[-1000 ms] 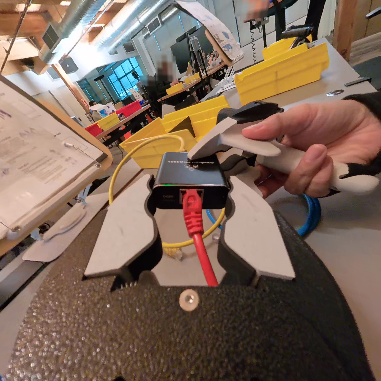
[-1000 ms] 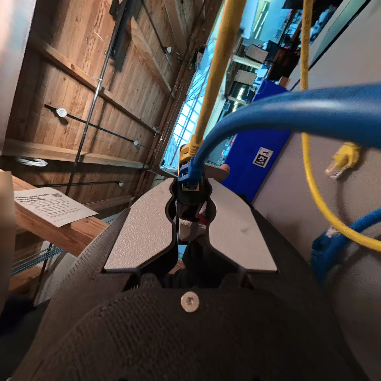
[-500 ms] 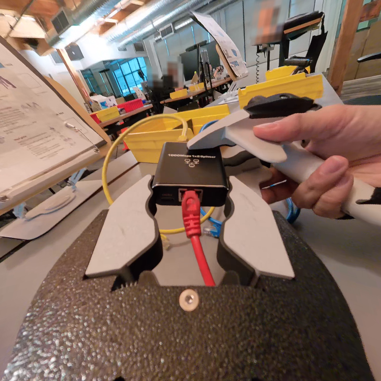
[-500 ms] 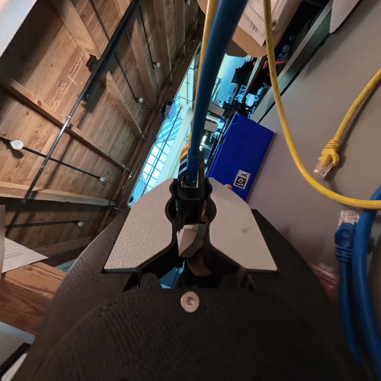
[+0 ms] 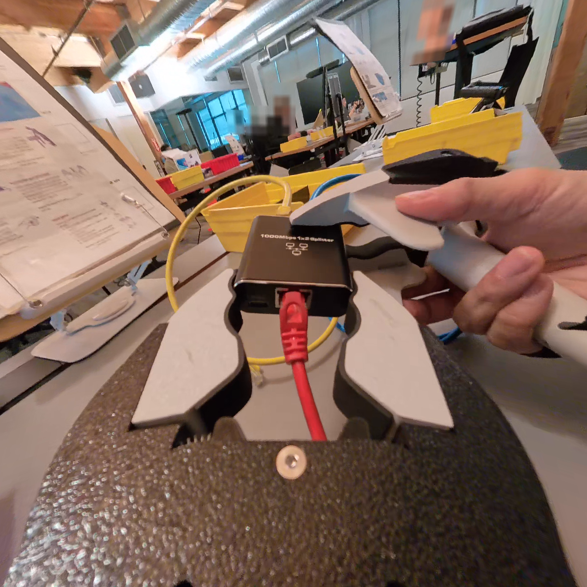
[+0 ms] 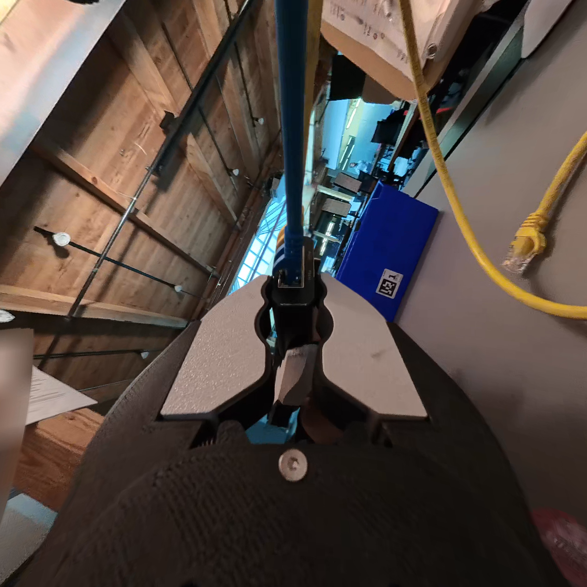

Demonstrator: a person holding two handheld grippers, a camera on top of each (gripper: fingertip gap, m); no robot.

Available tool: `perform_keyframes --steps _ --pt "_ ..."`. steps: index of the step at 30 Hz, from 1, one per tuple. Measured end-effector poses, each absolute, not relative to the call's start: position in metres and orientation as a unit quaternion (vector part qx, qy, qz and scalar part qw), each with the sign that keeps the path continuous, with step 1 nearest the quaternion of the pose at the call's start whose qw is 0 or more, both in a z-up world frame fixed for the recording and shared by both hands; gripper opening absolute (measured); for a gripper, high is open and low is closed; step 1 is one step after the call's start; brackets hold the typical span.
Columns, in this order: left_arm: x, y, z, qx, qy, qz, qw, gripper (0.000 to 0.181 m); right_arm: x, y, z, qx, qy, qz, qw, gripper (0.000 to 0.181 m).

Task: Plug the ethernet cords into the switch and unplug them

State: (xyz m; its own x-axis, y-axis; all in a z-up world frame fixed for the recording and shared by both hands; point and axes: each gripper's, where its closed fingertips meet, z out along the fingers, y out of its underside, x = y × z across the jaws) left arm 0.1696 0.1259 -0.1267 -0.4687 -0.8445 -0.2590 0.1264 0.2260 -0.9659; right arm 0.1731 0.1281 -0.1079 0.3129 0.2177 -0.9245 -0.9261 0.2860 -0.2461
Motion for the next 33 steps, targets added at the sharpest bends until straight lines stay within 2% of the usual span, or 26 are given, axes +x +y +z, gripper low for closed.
perform_keyframes --steps 5,7,8,20,26,33 --pt "0.164 0.127 -0.115 -0.272 0.624 -0.590 0.434 0.063 0.162 0.121 -0.098 -0.472 0.361 0.411 0.691 0.028" --pt "0.163 0.131 -0.114 -0.268 0.621 -0.597 0.432 0.063 0.164 0.115 -0.100 -0.484 0.361 0.403 0.687 0.049" --pt "0.164 0.133 -0.114 -0.270 0.618 -0.598 0.432 0.063 0.165 0.112 -0.101 -0.486 0.360 0.399 0.689 0.050" --pt "0.169 0.140 -0.116 -0.272 0.625 -0.578 0.449 0.063 0.186 0.115 -0.102 -0.442 0.393 0.383 0.710 0.027" --pt "0.170 0.144 -0.116 -0.271 0.625 -0.566 0.465 0.063 0.183 0.126 -0.098 -0.452 0.386 0.375 0.712 0.035" --pt "0.172 0.142 -0.118 -0.266 0.635 -0.540 0.484 0.063 0.181 0.130 -0.101 -0.432 0.402 0.404 0.699 0.023"
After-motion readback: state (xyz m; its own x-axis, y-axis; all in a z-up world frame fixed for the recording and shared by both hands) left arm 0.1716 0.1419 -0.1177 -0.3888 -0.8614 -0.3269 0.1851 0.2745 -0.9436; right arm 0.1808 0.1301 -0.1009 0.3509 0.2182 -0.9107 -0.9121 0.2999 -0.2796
